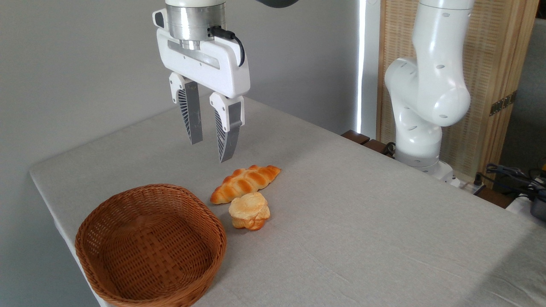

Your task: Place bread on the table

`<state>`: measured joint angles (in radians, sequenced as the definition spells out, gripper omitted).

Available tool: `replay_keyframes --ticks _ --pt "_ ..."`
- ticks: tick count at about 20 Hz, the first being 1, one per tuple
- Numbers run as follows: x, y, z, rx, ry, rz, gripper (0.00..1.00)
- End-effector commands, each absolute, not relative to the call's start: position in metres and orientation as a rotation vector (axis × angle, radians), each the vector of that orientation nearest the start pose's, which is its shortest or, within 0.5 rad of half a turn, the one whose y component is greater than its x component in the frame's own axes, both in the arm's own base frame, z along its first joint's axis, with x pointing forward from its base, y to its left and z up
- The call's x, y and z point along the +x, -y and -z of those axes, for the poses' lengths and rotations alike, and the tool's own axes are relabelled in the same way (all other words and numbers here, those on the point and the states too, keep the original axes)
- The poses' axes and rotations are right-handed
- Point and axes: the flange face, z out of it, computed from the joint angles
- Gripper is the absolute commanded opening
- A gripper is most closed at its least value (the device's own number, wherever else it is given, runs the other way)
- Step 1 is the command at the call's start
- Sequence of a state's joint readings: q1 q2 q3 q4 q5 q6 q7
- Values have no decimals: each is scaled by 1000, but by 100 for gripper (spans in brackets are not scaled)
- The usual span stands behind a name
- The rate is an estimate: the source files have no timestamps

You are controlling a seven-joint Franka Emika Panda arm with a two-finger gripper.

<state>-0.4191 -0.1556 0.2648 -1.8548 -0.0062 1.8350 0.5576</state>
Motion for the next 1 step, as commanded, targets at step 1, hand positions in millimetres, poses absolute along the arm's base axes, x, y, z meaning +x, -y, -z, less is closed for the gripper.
replay_keyframes --ticks 1 --pt "527 54 -599 -2934 -1150 224 100"
